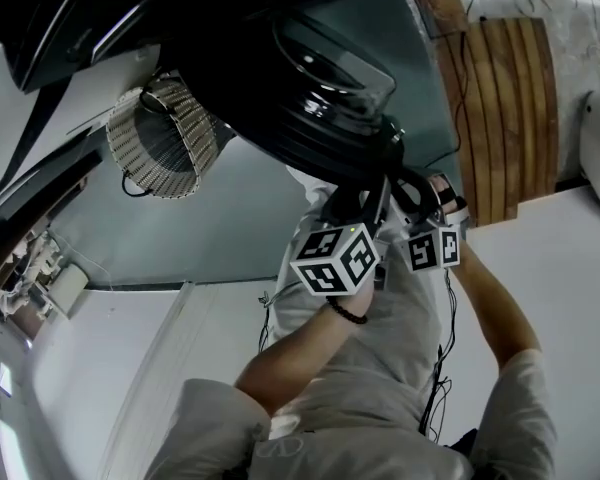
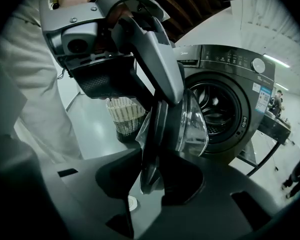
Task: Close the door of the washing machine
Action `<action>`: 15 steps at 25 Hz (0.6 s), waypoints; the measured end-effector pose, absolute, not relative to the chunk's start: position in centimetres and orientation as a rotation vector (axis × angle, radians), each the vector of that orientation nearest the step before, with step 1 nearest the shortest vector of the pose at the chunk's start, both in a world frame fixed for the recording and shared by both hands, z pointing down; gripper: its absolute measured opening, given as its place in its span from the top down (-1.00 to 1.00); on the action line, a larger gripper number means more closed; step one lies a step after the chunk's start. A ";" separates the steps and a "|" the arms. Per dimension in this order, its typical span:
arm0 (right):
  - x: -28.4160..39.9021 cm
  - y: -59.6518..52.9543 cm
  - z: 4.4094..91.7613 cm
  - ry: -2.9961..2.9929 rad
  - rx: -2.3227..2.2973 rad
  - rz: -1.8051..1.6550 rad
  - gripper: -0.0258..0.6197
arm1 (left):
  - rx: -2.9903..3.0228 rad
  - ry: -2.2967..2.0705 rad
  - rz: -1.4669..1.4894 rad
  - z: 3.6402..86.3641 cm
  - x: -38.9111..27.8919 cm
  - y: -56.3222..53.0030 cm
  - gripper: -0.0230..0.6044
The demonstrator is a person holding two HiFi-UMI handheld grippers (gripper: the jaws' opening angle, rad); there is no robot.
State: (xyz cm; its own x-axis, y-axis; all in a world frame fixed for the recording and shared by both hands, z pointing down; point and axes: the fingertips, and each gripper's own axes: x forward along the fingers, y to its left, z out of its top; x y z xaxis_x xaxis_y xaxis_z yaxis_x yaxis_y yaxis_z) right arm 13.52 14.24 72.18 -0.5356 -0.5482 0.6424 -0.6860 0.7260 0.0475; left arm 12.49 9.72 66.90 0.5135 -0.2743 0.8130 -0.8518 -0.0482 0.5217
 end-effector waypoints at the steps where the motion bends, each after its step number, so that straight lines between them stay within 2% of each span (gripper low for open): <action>1: 13.7 14.2 72.1 -2.284 0.930 0.277 0.56 | 1.595 -0.987 0.620 66.9 12.7 9.6 0.35; 12: 17.8 11.1 72.1 -2.262 1.052 0.351 0.69 | 1.694 -0.783 0.603 66.1 16.2 7.6 0.29; 15: 18.7 10.3 72.1 -2.268 1.017 0.328 0.69 | 1.772 -0.605 0.588 65.3 16.8 8.1 0.39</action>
State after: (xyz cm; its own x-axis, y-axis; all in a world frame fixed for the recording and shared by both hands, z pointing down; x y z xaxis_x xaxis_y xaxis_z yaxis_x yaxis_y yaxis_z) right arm 18.74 10.34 72.07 -0.5081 -0.5850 0.6322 -0.7400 0.6721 0.0271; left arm 16.82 8.08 65.34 0.7444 -0.1078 0.6589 -0.6618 -0.2504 0.7067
